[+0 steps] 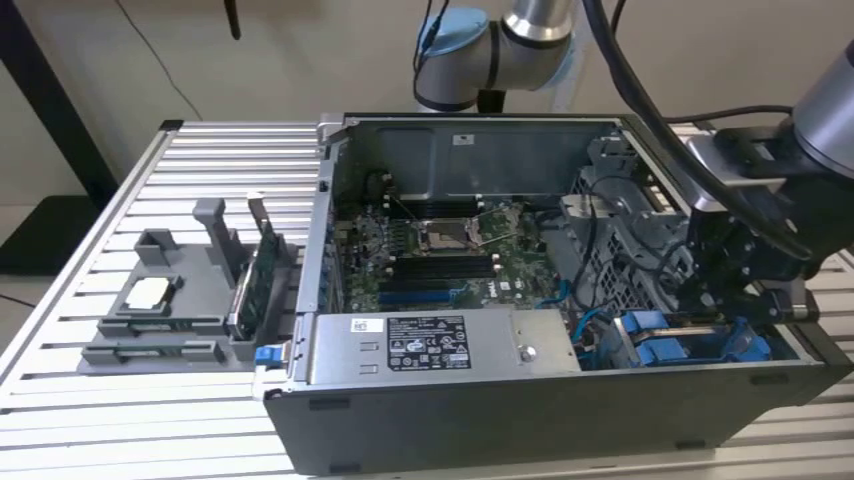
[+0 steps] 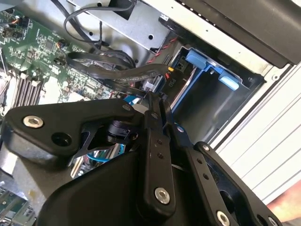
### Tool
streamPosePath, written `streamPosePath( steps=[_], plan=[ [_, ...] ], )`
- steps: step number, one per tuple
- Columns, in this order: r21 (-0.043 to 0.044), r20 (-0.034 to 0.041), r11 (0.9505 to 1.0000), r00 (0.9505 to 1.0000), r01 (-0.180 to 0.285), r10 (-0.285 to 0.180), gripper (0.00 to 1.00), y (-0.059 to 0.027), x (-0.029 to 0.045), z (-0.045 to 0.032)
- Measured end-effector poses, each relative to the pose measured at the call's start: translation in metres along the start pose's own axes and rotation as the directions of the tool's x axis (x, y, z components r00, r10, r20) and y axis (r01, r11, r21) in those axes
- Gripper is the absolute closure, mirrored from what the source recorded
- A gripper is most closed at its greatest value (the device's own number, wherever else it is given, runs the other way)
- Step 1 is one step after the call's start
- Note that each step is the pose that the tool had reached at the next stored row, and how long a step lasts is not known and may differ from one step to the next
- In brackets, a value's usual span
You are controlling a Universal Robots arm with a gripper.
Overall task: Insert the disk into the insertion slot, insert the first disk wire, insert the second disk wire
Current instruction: 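Insert the second disk wire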
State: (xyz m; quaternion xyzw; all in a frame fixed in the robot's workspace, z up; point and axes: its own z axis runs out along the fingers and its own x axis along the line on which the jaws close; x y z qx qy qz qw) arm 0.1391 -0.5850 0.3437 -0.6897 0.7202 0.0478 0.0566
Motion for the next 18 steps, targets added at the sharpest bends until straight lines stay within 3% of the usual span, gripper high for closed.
streamPosePath(
  steps=[10,18],
  plan=[
    [-0.0002,0.0002,1.0,1.0,0.002,-0.002,0.84,-0.0041,0.0002,0.0026],
    [0.0001,0.0,1.0,1.0,0.002,-0.002,0.83,-0.0041,0.0015,0.0109]
  ],
)
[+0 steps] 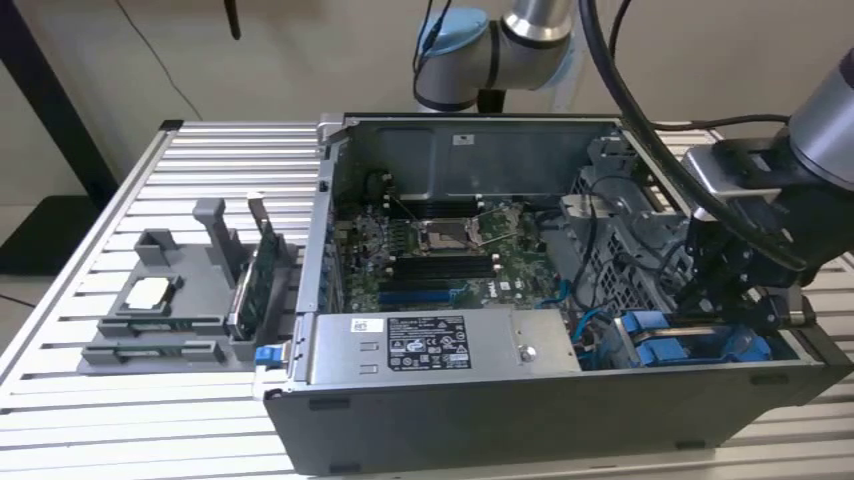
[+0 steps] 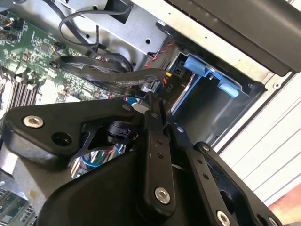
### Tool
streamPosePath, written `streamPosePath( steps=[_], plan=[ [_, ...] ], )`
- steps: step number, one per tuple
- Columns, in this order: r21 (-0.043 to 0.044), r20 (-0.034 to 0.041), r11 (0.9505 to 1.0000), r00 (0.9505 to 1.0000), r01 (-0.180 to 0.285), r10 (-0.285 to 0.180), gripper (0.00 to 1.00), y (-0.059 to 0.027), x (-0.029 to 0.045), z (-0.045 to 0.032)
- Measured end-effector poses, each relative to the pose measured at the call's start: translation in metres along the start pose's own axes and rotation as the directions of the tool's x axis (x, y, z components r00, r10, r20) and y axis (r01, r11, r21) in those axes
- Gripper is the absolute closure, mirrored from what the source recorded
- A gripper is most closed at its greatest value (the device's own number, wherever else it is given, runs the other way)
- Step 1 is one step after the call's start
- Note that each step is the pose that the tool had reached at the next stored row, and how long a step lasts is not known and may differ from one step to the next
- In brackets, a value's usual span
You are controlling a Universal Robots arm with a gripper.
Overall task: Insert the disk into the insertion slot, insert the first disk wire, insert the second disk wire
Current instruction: 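Insert the second disk wire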
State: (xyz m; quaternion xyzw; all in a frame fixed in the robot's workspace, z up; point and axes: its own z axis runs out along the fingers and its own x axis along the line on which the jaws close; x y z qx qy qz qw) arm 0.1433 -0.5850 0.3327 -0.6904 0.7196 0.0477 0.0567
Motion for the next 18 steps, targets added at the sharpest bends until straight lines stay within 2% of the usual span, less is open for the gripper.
streamPosePath(
  steps=[1,2,7,12,13,16,18],
  plan=[
    [-0.0001,0.0023,1.0,1.0,0.0,0.0,0.83,0.0,0.0001,0.001],
    [-0.0001,0.0014,1.0,1.0,0.0,0.0,0.76,-0.0001,0.0,0.0001],
    [-0.0008,0.0001,1.0,1.0,0.0,0.0,0.76,-0.0002,-0.0021,-0.0137],
    [-0.0009,0.0005,1.0,1.0,0.0,0.0,0.76,-0.0002,-0.0022,-0.0149],
    [-0.0009,0.0015,1.0,1.0,0.0,0.0,0.76,-0.0002,-0.0022,-0.0151],
    [-0.0014,0.0136,1.0,0.9999,0.0,0.0,0.76,-0.0002,-0.0022,-0.015],
    [-0.0015,0.0159,1.0,0.9999,0.0,0.0,0.78,-0.0002,-0.0022,-0.015]
  ],
)
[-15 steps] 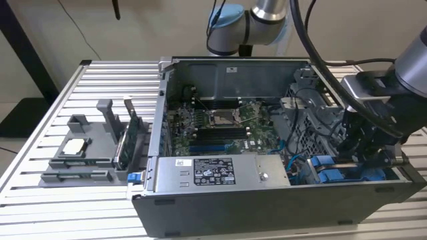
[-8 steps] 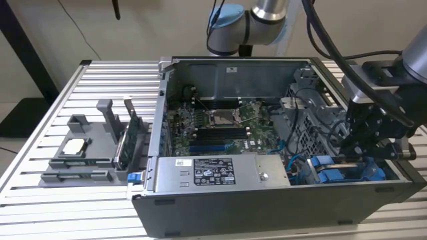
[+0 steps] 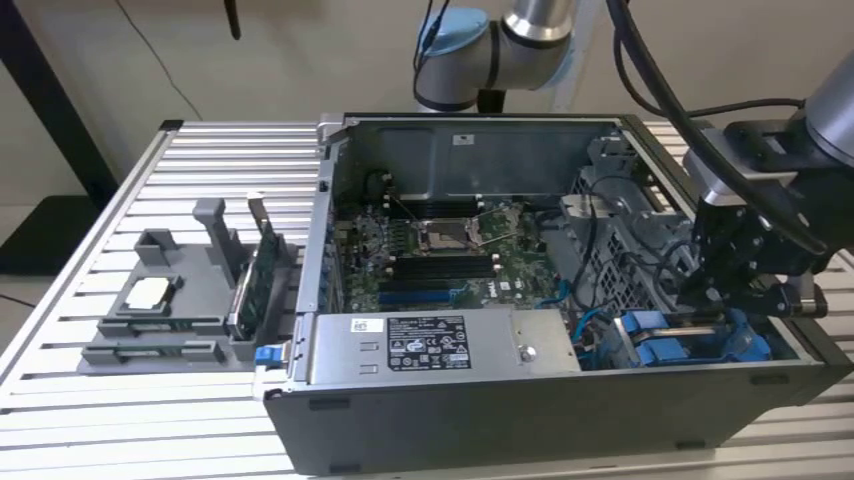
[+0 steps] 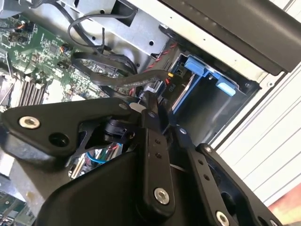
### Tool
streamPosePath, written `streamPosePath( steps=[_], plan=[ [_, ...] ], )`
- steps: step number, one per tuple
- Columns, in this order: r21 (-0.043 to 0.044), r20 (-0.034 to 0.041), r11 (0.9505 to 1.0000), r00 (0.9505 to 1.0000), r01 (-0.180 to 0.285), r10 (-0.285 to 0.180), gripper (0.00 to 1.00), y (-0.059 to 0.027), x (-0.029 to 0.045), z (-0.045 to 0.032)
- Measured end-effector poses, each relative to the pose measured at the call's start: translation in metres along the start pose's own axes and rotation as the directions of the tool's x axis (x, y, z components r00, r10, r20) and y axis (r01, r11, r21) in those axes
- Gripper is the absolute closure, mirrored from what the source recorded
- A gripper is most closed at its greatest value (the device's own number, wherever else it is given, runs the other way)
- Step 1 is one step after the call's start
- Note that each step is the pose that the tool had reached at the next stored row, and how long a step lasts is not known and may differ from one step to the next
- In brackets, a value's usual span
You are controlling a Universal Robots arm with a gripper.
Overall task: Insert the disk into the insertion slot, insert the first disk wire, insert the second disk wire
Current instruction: 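Insert the second disk wire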
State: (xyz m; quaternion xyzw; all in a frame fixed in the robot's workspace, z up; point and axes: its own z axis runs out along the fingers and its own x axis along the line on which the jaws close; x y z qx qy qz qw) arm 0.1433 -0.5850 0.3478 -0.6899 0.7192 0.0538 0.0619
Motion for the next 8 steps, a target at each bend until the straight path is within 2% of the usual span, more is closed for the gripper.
streamPosePath(
  steps=[1,2,5,7,8],
  plan=[
    [0.0,0.0002,1.0,1.0,0.0,0.0,0.78,0.0,0.0,0.0001],
    [0.0,-0.0002,1.0,1.0,0.0,0.0,0.84,0.0,0.0,0.0],
    [0.0002,-0.0043,1.0,1.0,0.0,0.0,0.84,0.0,0.0001,0.0001],
    [0.0002,-0.011,1.0,0.9999,0.0,0.0,0.84,-0.0007,0.0,0.0],
    [-0.0001,-0.0178,1.0,0.9998,0.0,0.0,0.84,-0.0013,-0.0001,-0.0001]
  ],
)
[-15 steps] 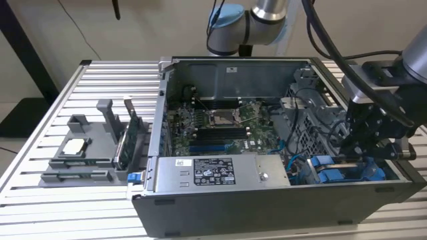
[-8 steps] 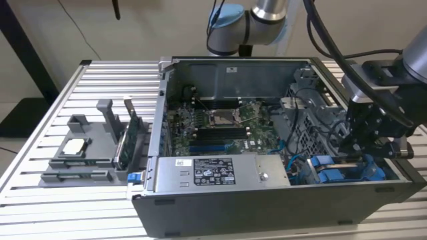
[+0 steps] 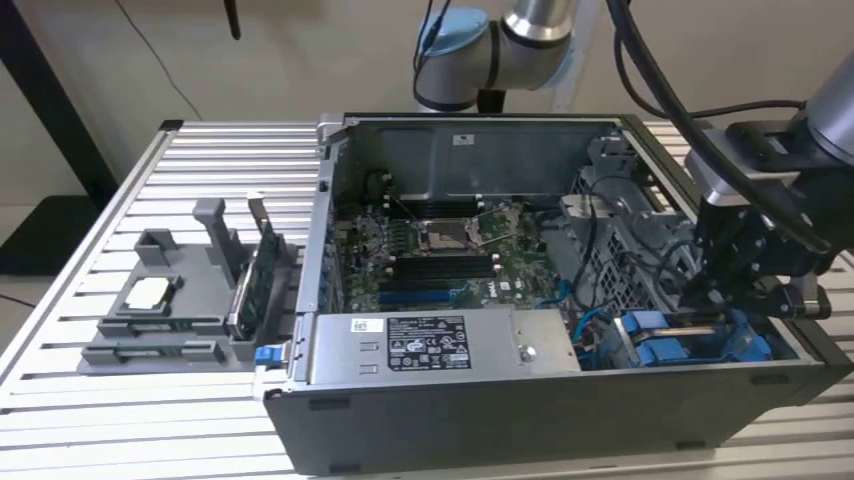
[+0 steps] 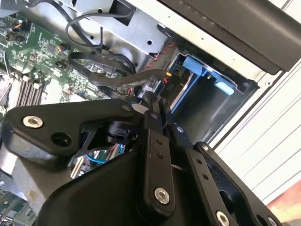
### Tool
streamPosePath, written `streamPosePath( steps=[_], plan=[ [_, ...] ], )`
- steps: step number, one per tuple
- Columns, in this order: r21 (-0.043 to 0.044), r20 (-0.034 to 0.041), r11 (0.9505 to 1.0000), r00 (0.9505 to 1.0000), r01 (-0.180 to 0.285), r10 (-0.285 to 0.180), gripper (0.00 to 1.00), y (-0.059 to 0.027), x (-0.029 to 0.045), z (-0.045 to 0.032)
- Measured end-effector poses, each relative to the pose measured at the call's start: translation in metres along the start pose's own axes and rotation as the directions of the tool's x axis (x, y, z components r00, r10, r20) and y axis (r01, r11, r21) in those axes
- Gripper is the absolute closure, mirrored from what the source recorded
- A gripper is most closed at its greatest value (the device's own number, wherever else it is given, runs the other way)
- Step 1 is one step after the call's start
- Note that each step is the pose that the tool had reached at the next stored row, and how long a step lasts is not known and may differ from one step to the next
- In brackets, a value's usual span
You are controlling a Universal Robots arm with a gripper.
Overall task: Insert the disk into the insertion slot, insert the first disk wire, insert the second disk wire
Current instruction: 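Insert the second disk wire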
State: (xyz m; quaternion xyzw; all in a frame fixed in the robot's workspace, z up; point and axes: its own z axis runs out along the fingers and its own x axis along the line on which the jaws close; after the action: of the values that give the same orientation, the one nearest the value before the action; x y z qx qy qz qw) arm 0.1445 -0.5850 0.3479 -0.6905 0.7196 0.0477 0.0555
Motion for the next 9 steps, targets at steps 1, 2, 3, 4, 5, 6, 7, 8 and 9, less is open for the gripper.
streamPosePath(
  steps=[1,2,3,4,5,6,7,8,9],
  plan=[
    [-0.0006,-0.0082,1.0,1.0,0.0,0.0,0.84,-0.0008,0.0,0.0],
    [-0.0019,-0.0176,1.0,0.9998,0.0,0.0,0.84,-0.0017,0.0,0.0001],
    [-0.0031,-0.0279,1.0,0.9996,0.0,0.0,0.84,-0.0025,-0.0001,0.0001],
    [-0.003,-0.0375,1.0,0.9993,0.0,0.0,0.84,-0.0027,-0.0001,0.0002],
    [-0.0029,-0.0415,1.0,0.9991,0.0,0.0,0.84,-0.0027,-0.0001,0.0001],
    [-0.0029,-0.0424,1.0,0.9991,0.0,0.0,0.84,-0.0027,-0.0001,0.0002],
    [-0.0029,-0.0425,1.0,0.9991,0.0,0.0,0.84,-0.0027,-0.0002,0.0002],
    [-0.0029,-0.0428,1.0,0.9991,0.0,0.0,0.84,-0.0027,-0.0002,0.0001],
    [-0.0029,-0.0427,1.0,0.9991,0.0,0.0,0.84,-0.0027,-0.0003,0.0001]
  ],
)
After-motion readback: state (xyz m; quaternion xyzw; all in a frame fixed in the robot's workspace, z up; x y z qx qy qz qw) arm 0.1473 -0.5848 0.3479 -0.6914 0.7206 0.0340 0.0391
